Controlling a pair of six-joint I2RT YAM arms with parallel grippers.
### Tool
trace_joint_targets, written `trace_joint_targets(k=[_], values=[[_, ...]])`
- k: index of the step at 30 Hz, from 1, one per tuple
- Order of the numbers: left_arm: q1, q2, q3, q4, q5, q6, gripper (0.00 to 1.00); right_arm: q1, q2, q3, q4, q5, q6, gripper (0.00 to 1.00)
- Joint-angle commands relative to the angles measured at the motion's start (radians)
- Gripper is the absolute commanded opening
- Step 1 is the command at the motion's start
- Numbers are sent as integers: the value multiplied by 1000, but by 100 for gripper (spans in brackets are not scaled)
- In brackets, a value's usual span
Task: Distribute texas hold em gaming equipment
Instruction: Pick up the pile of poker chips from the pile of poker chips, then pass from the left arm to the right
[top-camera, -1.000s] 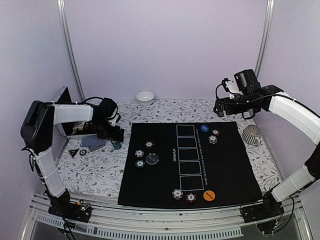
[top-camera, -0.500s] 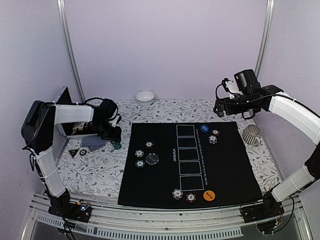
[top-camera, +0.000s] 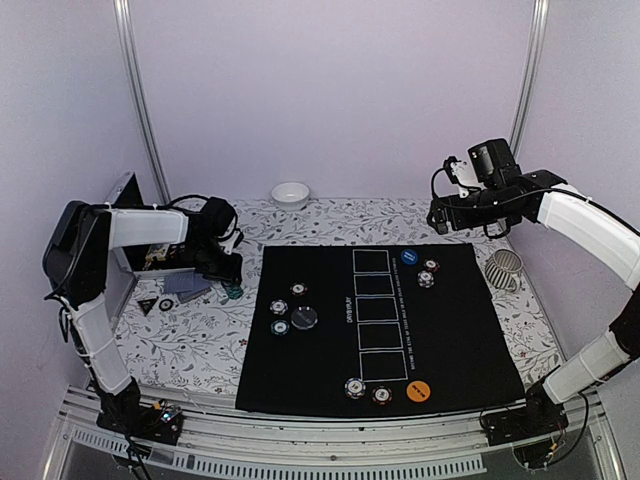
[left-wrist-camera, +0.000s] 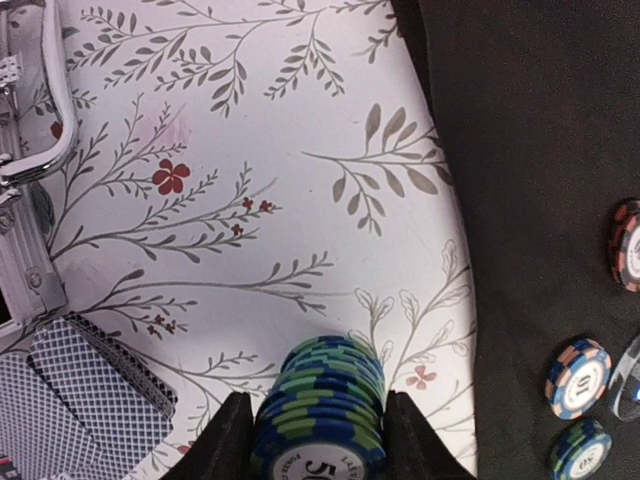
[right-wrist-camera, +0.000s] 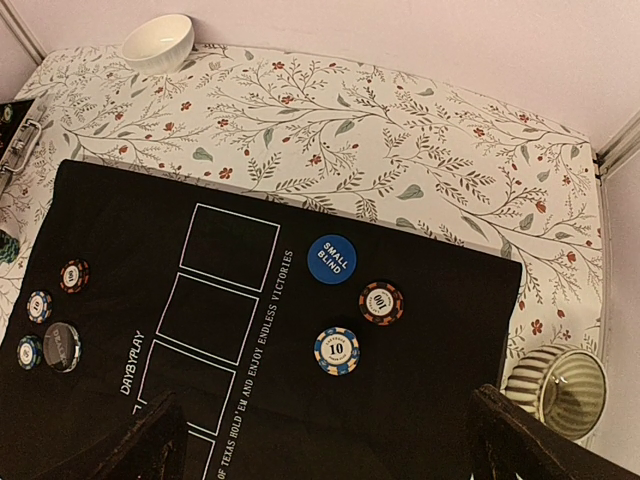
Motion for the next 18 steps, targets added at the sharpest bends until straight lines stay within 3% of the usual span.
trace_joint_targets(k=[1,10,18], values=[[-33,-16,54,-52,-18,19,0,-2,-11,-3,9,-9,-5,99],[-193,-63,190,-158,-73,65,0,-5,-34,-3,21,-30,3,99],[-436,-29,399,-251,-91,139,0,-30,-35,-1,71,-379,34,99]])
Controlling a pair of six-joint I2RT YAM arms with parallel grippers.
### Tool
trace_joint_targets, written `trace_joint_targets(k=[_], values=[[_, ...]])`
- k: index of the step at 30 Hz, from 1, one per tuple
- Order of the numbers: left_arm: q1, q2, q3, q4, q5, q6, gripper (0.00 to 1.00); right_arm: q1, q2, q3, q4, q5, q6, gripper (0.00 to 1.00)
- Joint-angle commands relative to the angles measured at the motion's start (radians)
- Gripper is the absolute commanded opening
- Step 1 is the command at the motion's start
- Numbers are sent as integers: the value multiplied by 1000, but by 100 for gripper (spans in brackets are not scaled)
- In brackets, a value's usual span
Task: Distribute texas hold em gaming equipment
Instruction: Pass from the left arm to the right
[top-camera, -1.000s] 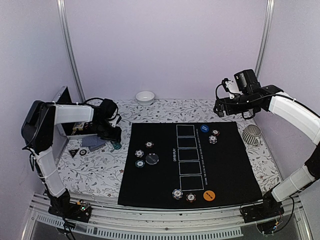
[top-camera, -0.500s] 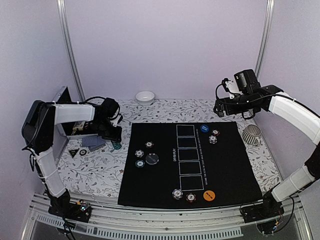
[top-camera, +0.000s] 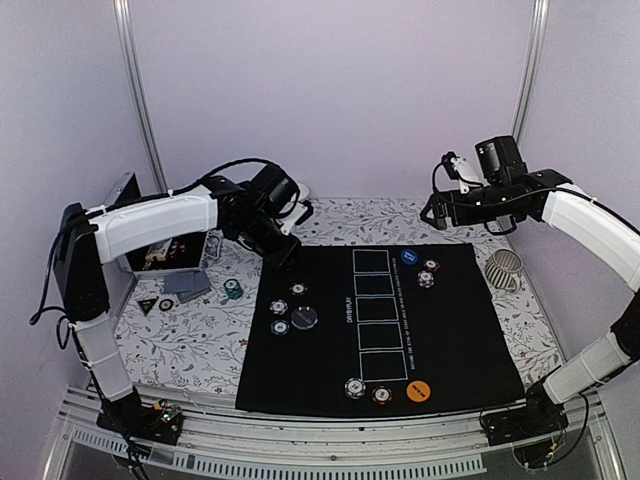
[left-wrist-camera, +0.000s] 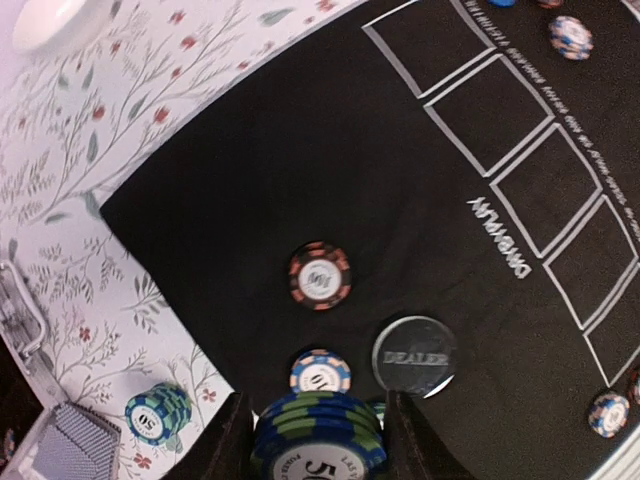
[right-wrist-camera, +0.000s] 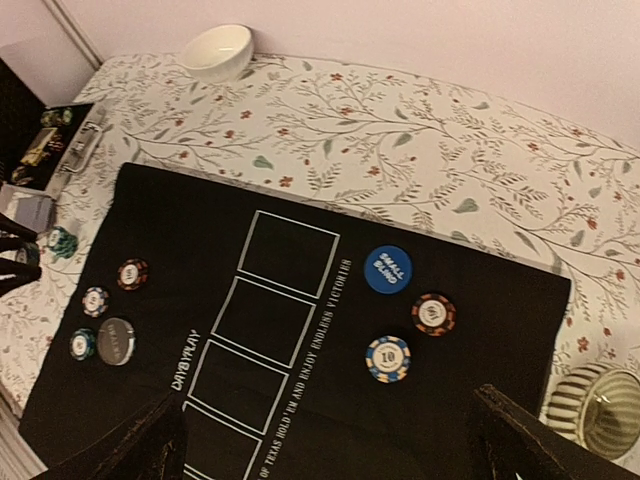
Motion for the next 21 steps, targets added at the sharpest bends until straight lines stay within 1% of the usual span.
trace_joint_targets(k=[1,4,8,10,12,14,17,21], values=[[-137,-2,101,-70,-21,81,0,-5,-16,1,56,-262,41,99],[-209,37,176,-102,-8,117,0,-5,-5,-6,82,-370,72,99],[-277,115,283,-180,5,140,0,-5,-1,-22,94,-414,89,98],[-307,172,331,-203,-1,147,0,-5,2,-77,141,-527,112,95],[-342,178,343,-195,-1,181,0,-4,22,-157,251,-754,185,87],[-380,176,352,-179,-2,217,0,0,51,-232,359,-902,269,75],[-416,174,379,-178,-1,238,0,27,58,-321,493,-940,365,65],[-426,183,404,-188,12,240,0,71,71,-388,633,-1005,470,59]])
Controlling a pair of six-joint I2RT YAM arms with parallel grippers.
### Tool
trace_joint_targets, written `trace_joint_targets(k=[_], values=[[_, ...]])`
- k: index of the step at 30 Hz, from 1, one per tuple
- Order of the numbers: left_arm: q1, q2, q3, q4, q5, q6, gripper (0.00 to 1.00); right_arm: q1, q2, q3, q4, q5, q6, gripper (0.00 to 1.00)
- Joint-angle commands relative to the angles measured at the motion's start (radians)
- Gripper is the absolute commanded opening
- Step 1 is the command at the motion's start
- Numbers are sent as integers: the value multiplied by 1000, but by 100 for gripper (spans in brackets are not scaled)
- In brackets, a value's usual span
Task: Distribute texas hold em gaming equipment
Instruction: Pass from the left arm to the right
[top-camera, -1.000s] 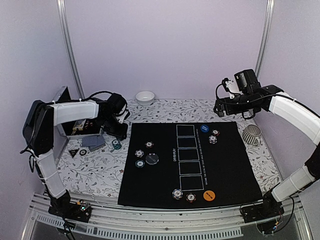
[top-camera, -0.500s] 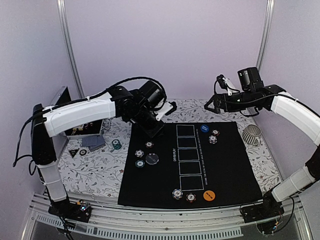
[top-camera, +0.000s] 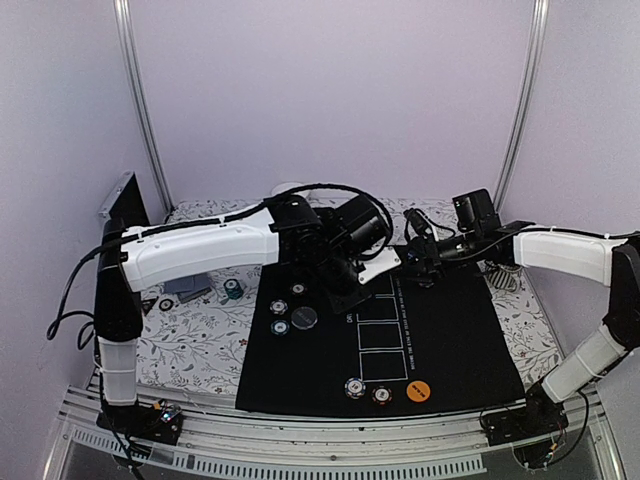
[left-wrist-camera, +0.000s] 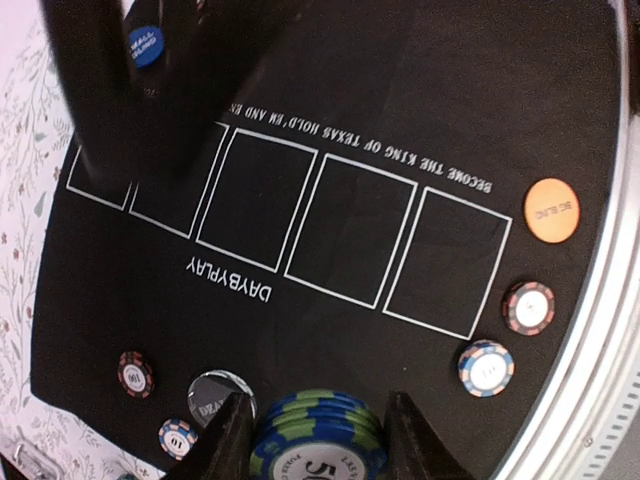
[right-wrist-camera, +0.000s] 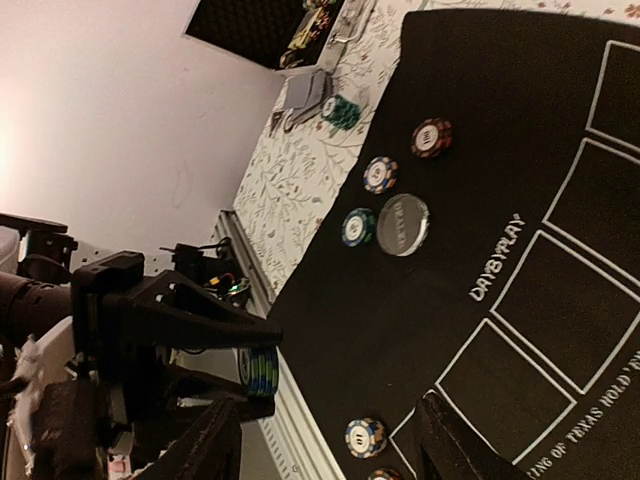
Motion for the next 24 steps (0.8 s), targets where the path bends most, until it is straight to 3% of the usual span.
trace_joint_targets(k=[1,5,9,24], values=[[-18,-9,58,-15,14,34,0,38,3,-71,284,-187,173,57],[-16,-1,73,-5,26,30,0,64,38,-117,367,-197,277,51],[-17,16,104,-6,19,29,0,131,87,-85,375,-203,280,51],[-13,28,110,-6,-8,29,0,182,143,-64,384,-225,283,48]])
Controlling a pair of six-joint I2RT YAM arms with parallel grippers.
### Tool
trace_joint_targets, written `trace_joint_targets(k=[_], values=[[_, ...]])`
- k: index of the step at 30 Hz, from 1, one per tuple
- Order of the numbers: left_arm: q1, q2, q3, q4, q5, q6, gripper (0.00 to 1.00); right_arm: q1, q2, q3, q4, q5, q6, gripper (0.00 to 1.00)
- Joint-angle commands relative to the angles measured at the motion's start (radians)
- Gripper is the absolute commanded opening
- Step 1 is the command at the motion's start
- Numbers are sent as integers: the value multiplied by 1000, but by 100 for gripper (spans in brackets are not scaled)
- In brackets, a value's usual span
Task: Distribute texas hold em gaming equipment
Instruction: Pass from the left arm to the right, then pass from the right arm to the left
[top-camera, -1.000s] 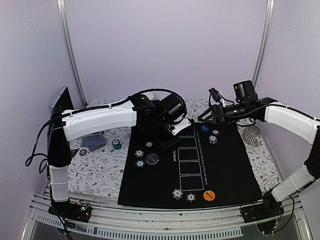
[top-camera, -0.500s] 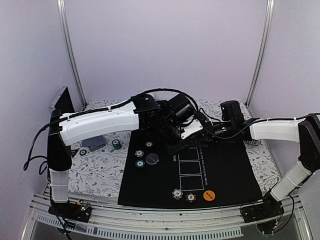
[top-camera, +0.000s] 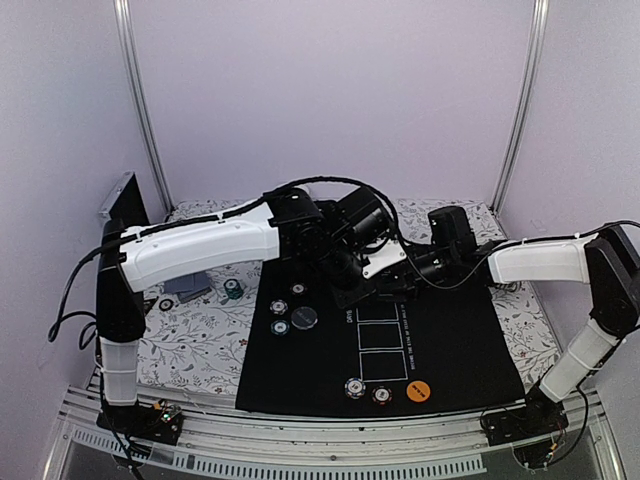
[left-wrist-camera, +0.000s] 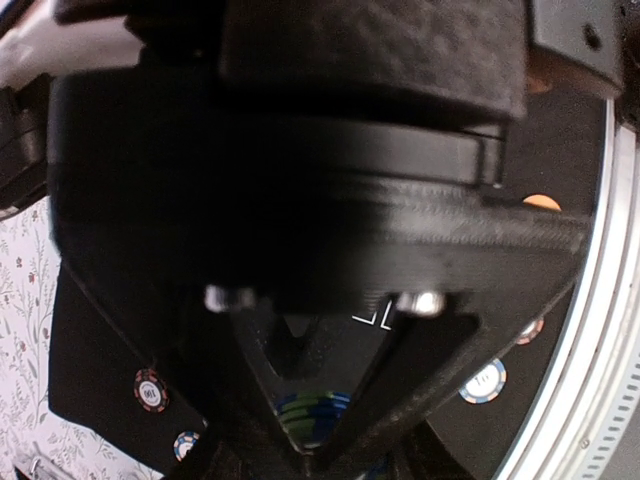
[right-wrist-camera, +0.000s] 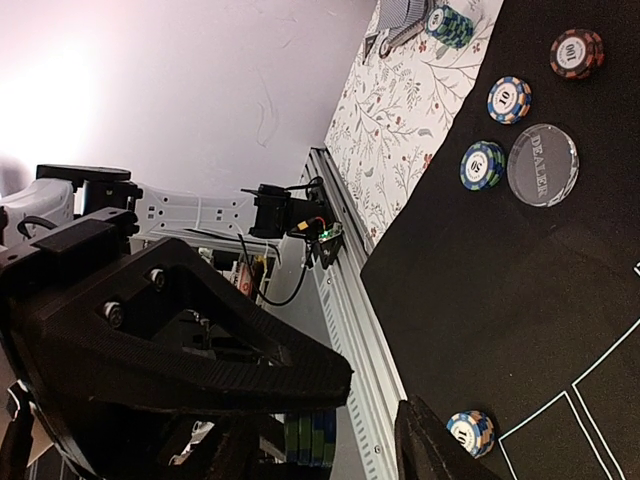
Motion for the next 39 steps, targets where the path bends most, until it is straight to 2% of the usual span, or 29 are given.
trace_joint_targets(k=[1,6,12,15,17,18,19,20,21,24,28,30,32,34,39], values=[[6,19,33,10,-10,7,0,34,41,41,26,-22,-5,45],[11,25,40,2,-17,6,0,44,51,59,23,-25,-8,33],[21,13,13,-1,-5,-4,0,39,53,60,18,-27,-19,5],[24,8,2,0,0,-12,0,21,53,62,1,-30,-29,3],[28,1,-6,3,-15,-26,33,-1,50,68,-31,-27,-51,2],[31,-6,-17,12,-25,-33,62,-12,45,71,-47,-26,-61,2],[33,-19,-38,27,-30,-36,75,-21,39,71,-55,-28,-71,2],[37,-46,-69,56,-37,-37,81,-32,31,71,-58,-37,-77,2],[38,-85,-123,103,-46,-28,84,-35,23,71,-59,-49,-78,2],[37,-240,-388,403,-85,40,84,-40,-6,74,-64,-68,-80,2],[35,-493,-856,1045,-46,183,84,-41,-48,83,-83,-82,-86,2],[36,-578,-1074,1397,15,225,93,-41,-63,85,-85,-87,-80,2],[34,-596,-1199,1676,47,252,97,-39,-78,87,-89,-85,-73,2],[33,-565,-1228,1757,49,268,98,-36,-92,89,-90,-84,-66,2],[32,-440,-1183,1859,51,307,98,-14,-105,94,-81,-83,-48,2]])
